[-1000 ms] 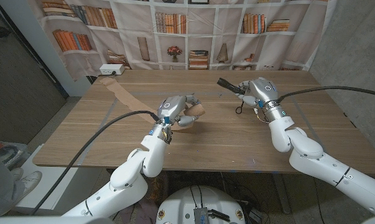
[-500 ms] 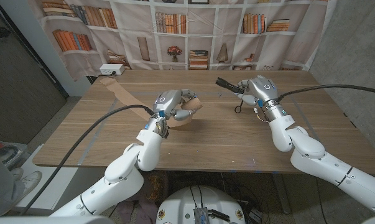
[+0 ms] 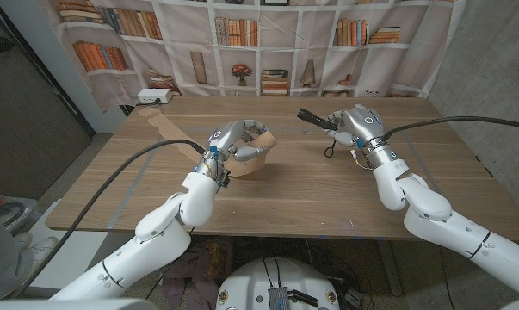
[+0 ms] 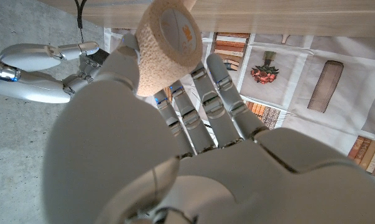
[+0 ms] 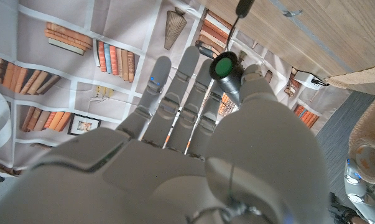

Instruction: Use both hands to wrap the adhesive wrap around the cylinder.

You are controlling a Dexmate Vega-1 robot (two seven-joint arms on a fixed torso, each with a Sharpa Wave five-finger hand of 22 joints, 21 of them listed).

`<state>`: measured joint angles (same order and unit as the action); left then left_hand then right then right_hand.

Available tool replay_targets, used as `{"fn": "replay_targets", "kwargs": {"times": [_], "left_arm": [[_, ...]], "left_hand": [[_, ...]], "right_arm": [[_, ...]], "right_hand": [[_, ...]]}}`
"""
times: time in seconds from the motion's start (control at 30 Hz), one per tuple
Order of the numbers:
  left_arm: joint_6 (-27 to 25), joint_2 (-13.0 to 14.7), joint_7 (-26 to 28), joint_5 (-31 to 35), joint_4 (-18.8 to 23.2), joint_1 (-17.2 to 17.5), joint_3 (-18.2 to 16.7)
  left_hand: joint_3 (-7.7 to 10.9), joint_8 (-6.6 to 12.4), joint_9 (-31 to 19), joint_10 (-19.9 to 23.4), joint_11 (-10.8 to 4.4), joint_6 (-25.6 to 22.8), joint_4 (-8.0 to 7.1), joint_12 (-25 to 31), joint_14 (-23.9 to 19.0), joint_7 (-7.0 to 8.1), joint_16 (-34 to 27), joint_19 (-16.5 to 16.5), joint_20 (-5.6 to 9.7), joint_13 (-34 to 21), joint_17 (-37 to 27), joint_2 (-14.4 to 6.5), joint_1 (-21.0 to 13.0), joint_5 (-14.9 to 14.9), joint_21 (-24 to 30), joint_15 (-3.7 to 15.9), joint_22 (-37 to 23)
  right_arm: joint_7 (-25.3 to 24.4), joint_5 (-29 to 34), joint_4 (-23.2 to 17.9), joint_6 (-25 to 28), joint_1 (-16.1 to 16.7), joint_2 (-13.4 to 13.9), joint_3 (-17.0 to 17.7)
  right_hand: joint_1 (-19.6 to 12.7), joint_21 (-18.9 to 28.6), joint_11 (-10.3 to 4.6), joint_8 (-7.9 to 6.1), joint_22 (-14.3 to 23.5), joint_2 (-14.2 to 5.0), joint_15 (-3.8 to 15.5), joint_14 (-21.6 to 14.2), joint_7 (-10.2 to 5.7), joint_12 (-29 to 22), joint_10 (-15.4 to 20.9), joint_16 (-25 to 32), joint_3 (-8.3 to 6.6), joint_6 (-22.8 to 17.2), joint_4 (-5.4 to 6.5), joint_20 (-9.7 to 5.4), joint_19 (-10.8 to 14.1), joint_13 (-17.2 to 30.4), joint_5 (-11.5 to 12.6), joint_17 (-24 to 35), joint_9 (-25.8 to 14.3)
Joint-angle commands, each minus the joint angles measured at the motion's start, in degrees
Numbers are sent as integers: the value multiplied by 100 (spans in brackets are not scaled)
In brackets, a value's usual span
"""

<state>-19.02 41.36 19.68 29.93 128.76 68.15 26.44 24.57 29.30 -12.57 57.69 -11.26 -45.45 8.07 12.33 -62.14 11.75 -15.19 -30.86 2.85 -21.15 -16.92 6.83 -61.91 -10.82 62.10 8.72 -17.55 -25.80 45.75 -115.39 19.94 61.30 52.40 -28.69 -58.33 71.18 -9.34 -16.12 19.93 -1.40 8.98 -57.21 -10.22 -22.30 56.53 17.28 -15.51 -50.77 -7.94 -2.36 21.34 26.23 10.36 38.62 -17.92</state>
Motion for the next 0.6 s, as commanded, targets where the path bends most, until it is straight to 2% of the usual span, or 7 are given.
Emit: {"fn": "replay_targets", "kwargs": {"times": [0.03, 0.17, 0.27, 0.33, 0.6], "left_arm": [[558, 218, -7, -612, -120, -127, -237], [293, 219, 6, -487, -30, -129, -233], [373, 169, 20, -757, -42, -85, -339], [275, 164, 133, -591, -33, -98, -297], [273, 289, 119, -664, 42, -80, -423]], "left_hand": [[-20, 37, -359, 58, -20, -696, -6, 50, -204, -680, -7, 46, 439, -26, -28, -1092, -1116, -21, 46, 512, 6], [-27, 54, -353, 55, -17, -734, -8, 42, -203, -705, -9, 55, 449, -27, -36, -1092, -1115, -15, 62, 511, 14], [-31, 60, -349, 58, -15, -747, -2, 43, -199, -706, -9, 61, 449, -33, -39, -1084, -1119, -11, 71, 511, 19], [-33, 64, -347, 60, -14, -756, 0, 44, -195, -706, -8, 60, 448, -35, -41, -1080, -1121, -9, 78, 510, 21], [-39, 68, -337, 72, -12, -760, 4, 44, -194, -714, -11, 70, 446, -43, -51, -1078, -1129, -2, 103, 508, 33]], "right_arm": [[81, 79, -85, -70, 63, 88, 47], [87, 116, -99, -79, 106, 126, 66], [82, 154, -110, -108, 130, 163, 77], [79, 180, -120, -135, 138, 190, 86], [179, 516, -37, -194, 31, 302, 12]], "right_hand": [[-652, 40, -159, 3, 7, -671, 477, -6, -156, -1, 158, -17, -52, -193, 29, -920, -27, 23, 38, 29, -21], [-656, 49, -158, 3, 5, -672, 478, -12, -156, -6, 171, -16, -51, -196, 27, -923, -26, 28, 39, 31, -22], [-658, 58, -158, 5, 3, -668, 478, -16, -156, -9, 182, -16, -49, -202, 24, -924, -26, 31, 39, 33, -19], [-661, 56, -157, 6, -3, -669, 477, -17, -156, -8, 184, -17, -50, -207, 24, -924, -31, 31, 40, 33, -17], [-667, 65, -156, 10, -19, -669, 476, -12, -156, 1, 172, -29, -50, -229, 22, -924, -36, 36, 43, 34, -10]]}}
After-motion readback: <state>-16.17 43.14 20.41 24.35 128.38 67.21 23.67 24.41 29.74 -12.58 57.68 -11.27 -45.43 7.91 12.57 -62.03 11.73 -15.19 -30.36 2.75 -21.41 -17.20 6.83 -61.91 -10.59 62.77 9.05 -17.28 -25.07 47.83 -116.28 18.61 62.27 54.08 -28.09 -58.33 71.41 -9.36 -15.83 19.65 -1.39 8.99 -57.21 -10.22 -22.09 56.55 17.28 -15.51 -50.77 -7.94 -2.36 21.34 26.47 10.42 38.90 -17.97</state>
